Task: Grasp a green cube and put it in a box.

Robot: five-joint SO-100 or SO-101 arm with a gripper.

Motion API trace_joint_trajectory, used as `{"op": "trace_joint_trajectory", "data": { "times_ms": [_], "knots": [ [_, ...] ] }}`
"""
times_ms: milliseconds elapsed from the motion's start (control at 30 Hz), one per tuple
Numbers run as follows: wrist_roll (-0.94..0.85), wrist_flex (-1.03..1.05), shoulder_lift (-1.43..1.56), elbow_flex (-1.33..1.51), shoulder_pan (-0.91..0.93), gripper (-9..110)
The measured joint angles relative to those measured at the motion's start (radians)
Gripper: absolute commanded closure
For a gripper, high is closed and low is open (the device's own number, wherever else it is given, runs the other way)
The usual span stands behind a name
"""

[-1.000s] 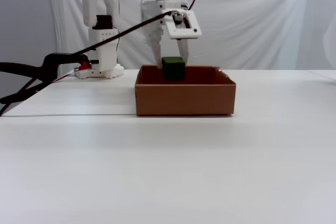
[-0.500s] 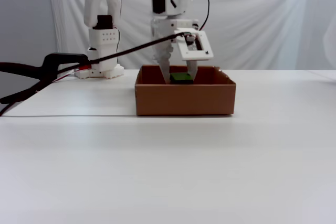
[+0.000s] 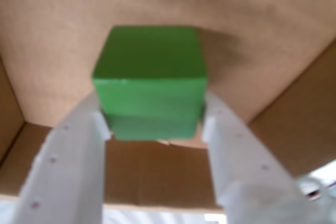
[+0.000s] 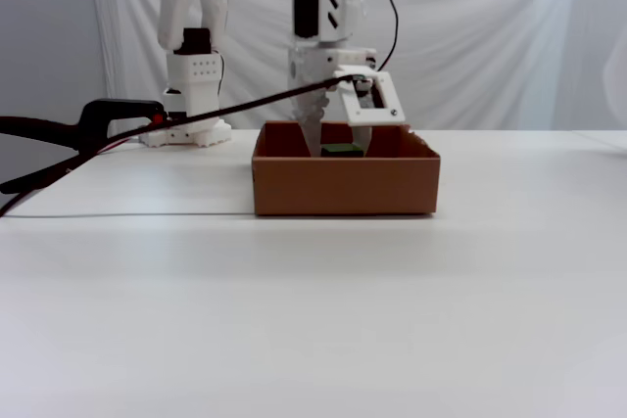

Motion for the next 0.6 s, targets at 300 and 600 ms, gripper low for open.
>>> {"op": "trace_joint_trajectory", "data": {
  "times_ms": [300, 600],
  "knots": [
    [0.0, -0.034, 0.018, 0.035, 0.005, 80],
    [0.0, 0.067, 0.321, 0.109, 0.164, 80]
  ]
}}
